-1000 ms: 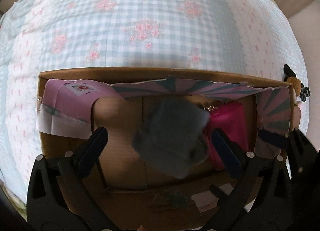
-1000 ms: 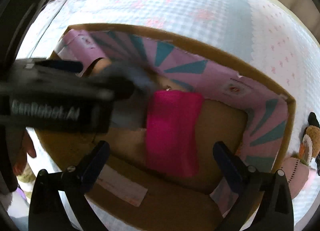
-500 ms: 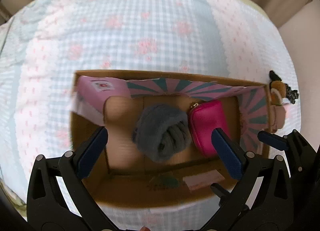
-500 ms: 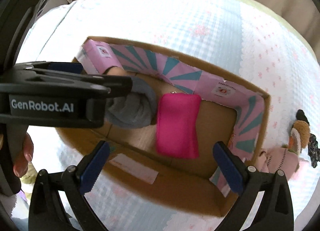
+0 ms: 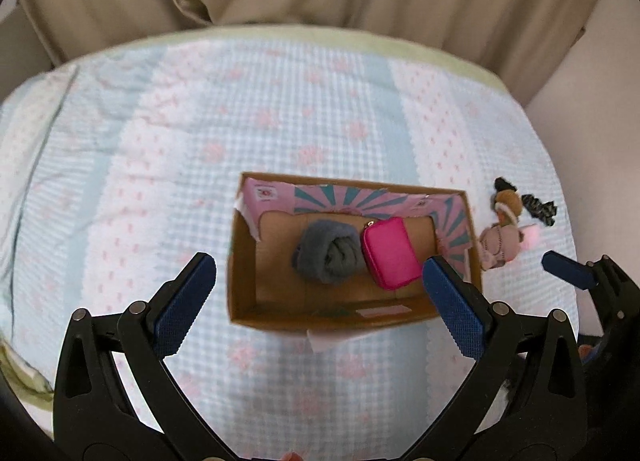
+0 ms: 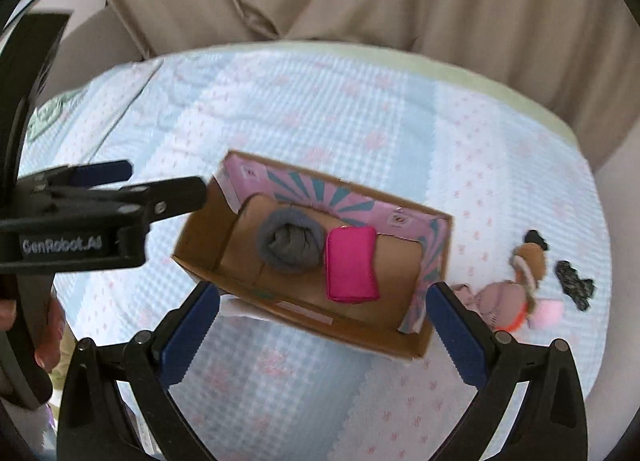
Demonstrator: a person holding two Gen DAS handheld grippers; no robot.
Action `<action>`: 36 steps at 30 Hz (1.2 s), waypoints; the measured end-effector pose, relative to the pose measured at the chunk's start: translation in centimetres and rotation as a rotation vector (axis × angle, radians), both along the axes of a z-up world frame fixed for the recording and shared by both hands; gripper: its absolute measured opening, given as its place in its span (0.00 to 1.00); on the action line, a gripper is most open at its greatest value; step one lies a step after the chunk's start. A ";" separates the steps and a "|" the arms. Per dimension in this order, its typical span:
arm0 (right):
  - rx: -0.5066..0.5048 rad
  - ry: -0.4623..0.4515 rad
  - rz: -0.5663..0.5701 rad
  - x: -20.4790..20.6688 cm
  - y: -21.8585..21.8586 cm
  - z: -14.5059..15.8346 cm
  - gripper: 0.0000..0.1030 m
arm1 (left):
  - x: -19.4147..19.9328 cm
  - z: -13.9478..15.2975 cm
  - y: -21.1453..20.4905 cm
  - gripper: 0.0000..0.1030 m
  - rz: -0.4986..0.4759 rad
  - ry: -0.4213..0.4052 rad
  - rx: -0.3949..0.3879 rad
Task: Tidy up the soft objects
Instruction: 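Lift both grippers out of the box and move toward the remaining items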
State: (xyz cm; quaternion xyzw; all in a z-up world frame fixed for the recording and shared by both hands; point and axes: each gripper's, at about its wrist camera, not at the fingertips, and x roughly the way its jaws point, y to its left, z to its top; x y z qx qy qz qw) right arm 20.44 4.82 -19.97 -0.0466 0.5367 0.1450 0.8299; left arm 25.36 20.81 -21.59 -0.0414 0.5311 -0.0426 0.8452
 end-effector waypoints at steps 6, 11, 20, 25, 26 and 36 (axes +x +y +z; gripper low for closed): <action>0.039 -0.069 -0.093 -3.4 -1.7 4.8 1.00 | -4.5 4.6 0.2 1.00 0.015 -0.091 0.009; 0.037 -0.121 -0.148 -6.1 -2.9 7.8 1.00 | -7.8 7.2 0.0 1.00 0.038 -0.152 -0.009; 0.035 -0.186 -0.294 -9.9 -8.4 10.7 1.00 | -10.7 10.5 -2.6 1.00 0.011 -0.228 -0.059; 0.023 -0.222 -0.365 -11.3 -12.9 11.6 1.00 | -11.1 11.1 -6.1 1.00 -0.027 -0.252 -0.058; 0.020 -0.226 -0.377 -11.4 -14.1 11.6 1.00 | -11.2 11.1 -7.0 1.00 -0.035 -0.253 -0.058; 0.026 -0.212 -0.337 -10.8 -24.5 10.2 1.00 | -11.3 9.5 -17.6 1.00 -0.005 -0.224 -0.071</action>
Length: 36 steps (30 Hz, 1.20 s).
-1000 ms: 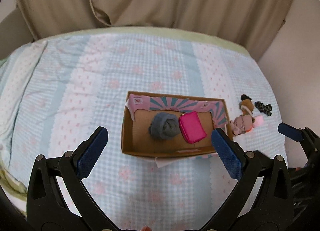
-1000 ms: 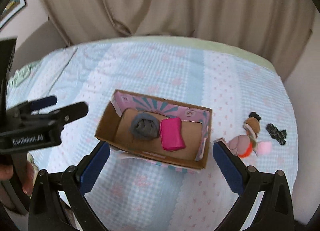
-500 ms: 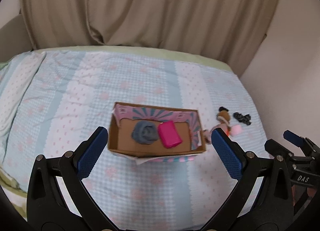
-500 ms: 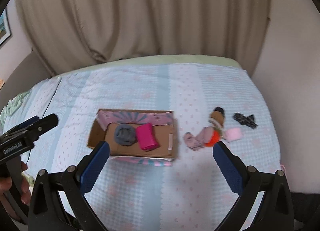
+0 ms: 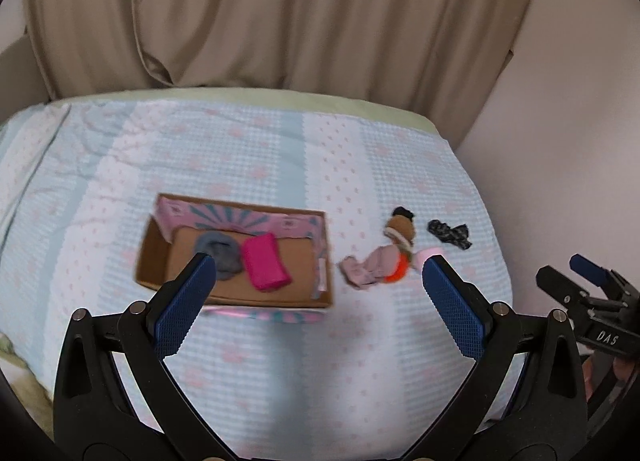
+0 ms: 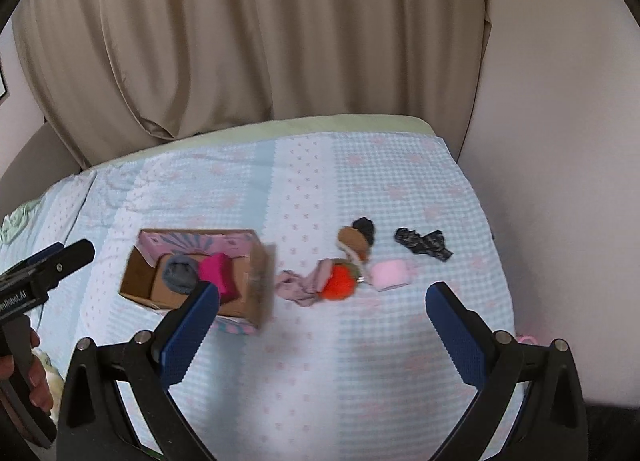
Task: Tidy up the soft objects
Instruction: 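Lift both grippers out of the box and move toward the remaining items, then grasp the pink fabric bundle with the left gripper while the right gripper grasps the pink wristband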
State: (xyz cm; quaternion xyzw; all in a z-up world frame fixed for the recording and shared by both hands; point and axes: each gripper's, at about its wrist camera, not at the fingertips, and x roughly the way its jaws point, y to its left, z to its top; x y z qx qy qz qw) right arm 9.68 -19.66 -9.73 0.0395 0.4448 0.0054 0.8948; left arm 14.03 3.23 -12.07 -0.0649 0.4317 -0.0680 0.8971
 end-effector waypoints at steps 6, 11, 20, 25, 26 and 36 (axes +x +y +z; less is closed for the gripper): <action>0.011 0.053 0.061 2.0 -6.1 -3.0 1.00 | 0.5 -3.3 -6.2 1.00 0.056 0.059 -0.022; 0.023 0.100 0.084 4.1 -9.7 -5.7 1.00 | 1.1 -6.8 -9.9 1.00 0.086 0.123 -0.037; 0.053 0.186 0.071 8.1 -13.3 -11.8 1.00 | 4.6 -13.7 -15.7 1.00 0.050 0.229 0.000; 0.072 0.234 0.056 10.6 -13.9 -16.5 1.00 | 7.8 -20.0 -17.4 1.00 0.045 0.307 0.014; 0.077 0.248 0.055 11.3 -13.9 -17.9 1.00 | 8.4 -21.2 -17.6 0.99 0.049 0.325 0.015; 0.102 0.355 0.064 15.6 -13.9 -26.3 1.00 | 13.2 -29.3 -16.6 0.99 0.134 0.400 0.013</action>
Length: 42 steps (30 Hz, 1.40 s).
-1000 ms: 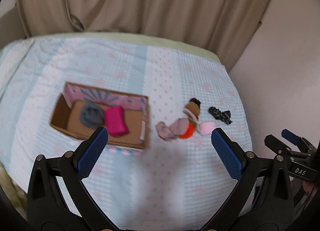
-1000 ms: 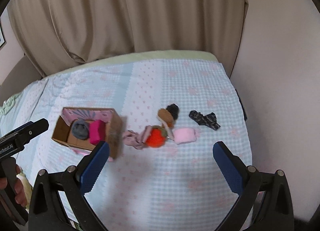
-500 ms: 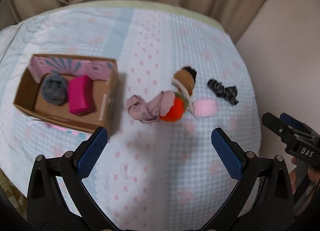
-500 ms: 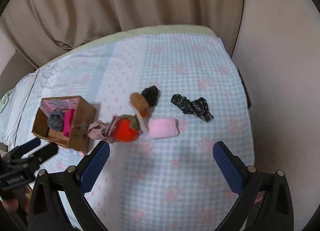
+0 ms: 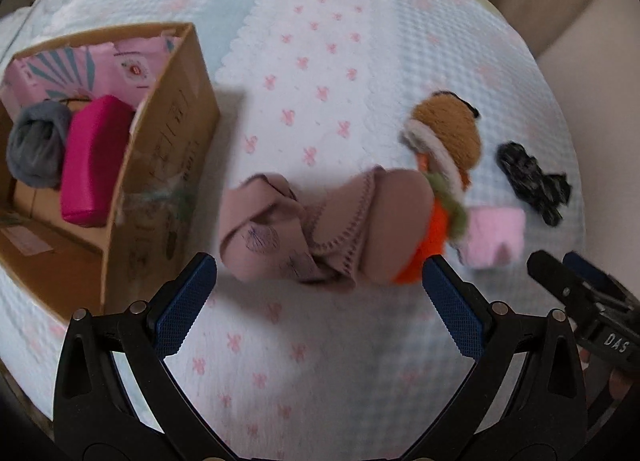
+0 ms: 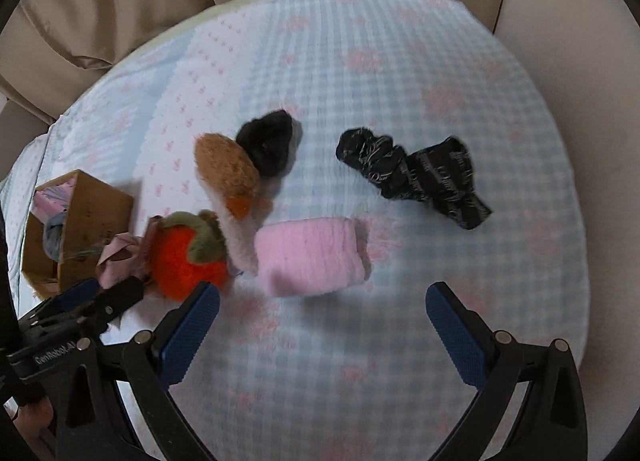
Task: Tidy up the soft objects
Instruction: 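Grasp the pink fabric bundle with the left gripper while the right gripper grasps the pink wristband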
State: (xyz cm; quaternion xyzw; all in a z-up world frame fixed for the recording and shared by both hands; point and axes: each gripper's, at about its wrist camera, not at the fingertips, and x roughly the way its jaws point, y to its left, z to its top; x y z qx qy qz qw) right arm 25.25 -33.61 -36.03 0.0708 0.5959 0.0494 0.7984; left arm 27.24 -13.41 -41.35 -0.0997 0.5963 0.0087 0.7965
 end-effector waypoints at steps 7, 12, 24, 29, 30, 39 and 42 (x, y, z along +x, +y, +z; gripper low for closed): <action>0.007 0.024 0.011 1.3 0.8 -2.0 0.99 | 1.7 0.1 0.3 0.95 0.008 -0.044 0.040; 0.013 0.041 0.004 1.9 1.0 -3.1 0.98 | 2.1 0.3 -1.4 0.78 -0.082 -0.065 0.106; 0.023 0.070 0.043 3.1 2.2 -4.8 0.77 | 3.3 -3.5 0.4 0.67 0.045 0.049 -0.048; 0.013 0.083 0.025 3.3 2.0 -5.7 0.68 | 3.8 -4.1 0.8 0.65 0.033 0.022 -0.064; 0.001 0.085 0.027 3.3 2.0 -5.8 0.65 | 3.9 -4.2 0.9 0.61 0.033 0.022 -0.069; -0.021 0.045 0.030 2.6 1.9 -4.6 0.41 | 3.9 -3.4 1.9 0.35 0.011 0.002 -0.085; -0.018 0.028 0.024 2.3 1.9 -3.8 0.32 | 3.4 -2.7 2.5 0.33 0.021 -0.012 -0.097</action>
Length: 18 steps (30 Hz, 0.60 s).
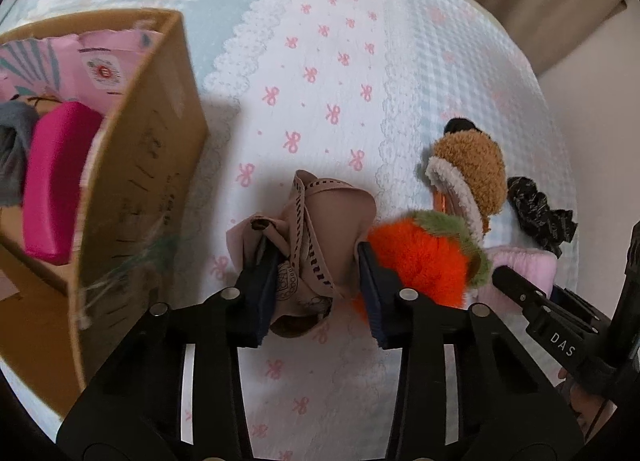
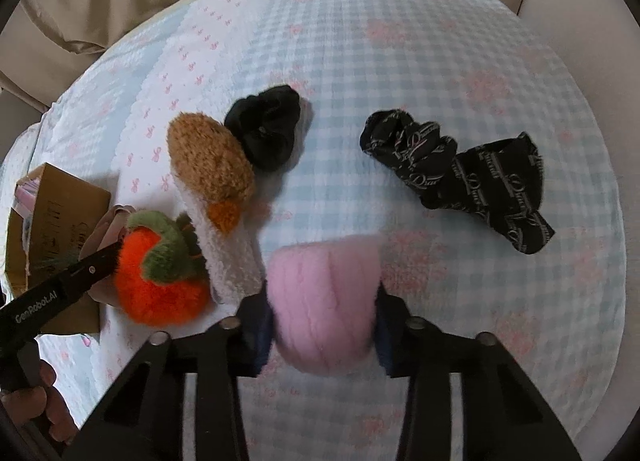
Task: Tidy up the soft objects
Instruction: 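Grasp the pink fabric bundle with the left gripper while the right gripper grasps the pink wristband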
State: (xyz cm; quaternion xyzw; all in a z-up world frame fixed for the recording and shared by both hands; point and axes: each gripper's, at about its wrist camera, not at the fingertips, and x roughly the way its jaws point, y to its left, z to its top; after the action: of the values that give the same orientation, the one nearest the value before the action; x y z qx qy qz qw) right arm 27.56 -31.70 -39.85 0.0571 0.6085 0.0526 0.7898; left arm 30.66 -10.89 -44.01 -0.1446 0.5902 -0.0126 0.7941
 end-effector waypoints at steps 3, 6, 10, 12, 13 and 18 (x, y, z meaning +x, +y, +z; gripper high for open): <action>0.002 -0.010 -0.001 -0.4 -0.1 0.5 0.27 | -0.4 0.8 0.4 0.32 0.009 -0.019 -0.004; 0.007 -0.030 -0.015 -0.9 -0.1 1.3 0.27 | -0.9 1.8 0.5 0.32 -0.002 -0.038 -0.001; 0.013 -0.068 -0.039 -1.4 -0.1 3.3 0.27 | -1.3 3.5 0.3 0.32 -0.021 -0.072 0.002; 0.014 -0.091 -0.046 -1.9 -0.1 4.6 0.27 | -1.8 4.9 0.3 0.32 -0.025 -0.095 -0.001; 0.015 -0.104 -0.049 -2.1 -0.1 5.3 0.27 | -2.0 5.6 0.2 0.32 -0.028 -0.108 -0.003; 0.008 -0.181 -0.051 -4.0 0.1 10.7 0.27 | -3.3 10.3 0.0 0.32 -0.048 -0.179 -0.007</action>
State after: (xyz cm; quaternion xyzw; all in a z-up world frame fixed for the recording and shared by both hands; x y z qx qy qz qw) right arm 23.51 -31.60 -29.16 0.0706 0.5326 0.0399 0.8424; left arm 27.32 -10.93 -33.75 -0.1314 0.5199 -0.0465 0.8428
